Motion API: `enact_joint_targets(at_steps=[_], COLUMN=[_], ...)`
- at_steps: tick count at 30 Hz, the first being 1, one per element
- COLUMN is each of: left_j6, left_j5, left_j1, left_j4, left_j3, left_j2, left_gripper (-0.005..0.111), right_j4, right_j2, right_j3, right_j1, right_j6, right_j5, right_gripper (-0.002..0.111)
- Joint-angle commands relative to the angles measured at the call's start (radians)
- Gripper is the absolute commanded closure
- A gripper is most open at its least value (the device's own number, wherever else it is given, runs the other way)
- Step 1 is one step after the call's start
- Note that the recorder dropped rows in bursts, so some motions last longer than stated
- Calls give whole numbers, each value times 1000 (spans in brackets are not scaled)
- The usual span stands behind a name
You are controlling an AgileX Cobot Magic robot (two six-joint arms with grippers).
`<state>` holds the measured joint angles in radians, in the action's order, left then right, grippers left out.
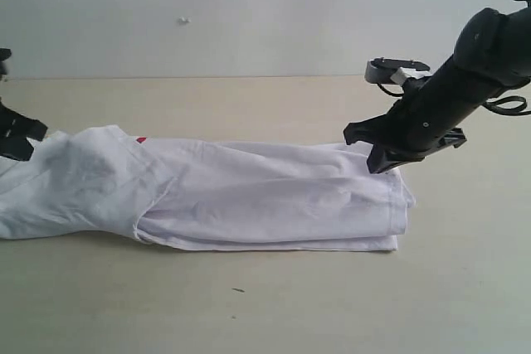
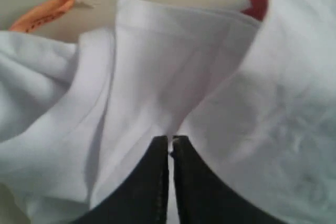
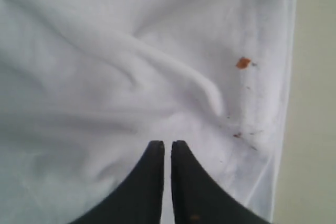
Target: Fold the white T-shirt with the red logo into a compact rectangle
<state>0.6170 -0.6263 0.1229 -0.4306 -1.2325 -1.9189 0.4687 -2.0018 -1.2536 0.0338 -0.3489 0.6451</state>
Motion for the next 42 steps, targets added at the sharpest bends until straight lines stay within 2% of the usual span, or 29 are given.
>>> enact_joint_targets(at_steps=[1, 3, 4, 5, 9, 15, 21, 26, 33, 38, 40, 42], left_j6=[42, 24, 14, 11, 122, 348, 398, 400, 455, 455, 452, 450], left_j5=[-37, -44, -44, -44, -53, -209, -61, -19, -260, -285, -289, -289], left_j1=[123, 176, 199, 215, 278, 314, 314, 316, 294, 279, 279, 279], left_j4=[-180, -182, -189, -200, -321, -551, -534, -552, -620, -587, -587, -593], left_j3=[-24, -24, -24, -24, -24, -37, -47, -61, -116, -121, -123, -123], left_j2=[18, 11, 7, 2, -33, -152, -186, -216, -291, -315, -321, -321], left_gripper=[65, 37, 30, 28, 35, 32, 32, 32, 33, 34, 40, 52], right_j4=[59, 59, 59, 59, 59, 62, 82, 82, 82, 82, 82, 82], right_j2=[13, 13, 13, 13, 13, 13, 13, 13, 13, 13, 13, 13], right_j3=[-1, -1, -1, -1, -1, -1, -1, -1, -1, -1, -1, -1], right_j1=[1, 1, 1, 1, 1, 1, 1, 1, 1, 1, 1, 1], right_j6=[-53, -51, -51, -51, -51, -51, -53, -53, -53, -53, -53, -53], right_j5=[7, 1, -1, -1, 3, 6, 17, 3, 11, 16, 14, 12], right_gripper=[90, 85, 82, 80, 75, 75, 75, 75, 75, 75, 75, 75])
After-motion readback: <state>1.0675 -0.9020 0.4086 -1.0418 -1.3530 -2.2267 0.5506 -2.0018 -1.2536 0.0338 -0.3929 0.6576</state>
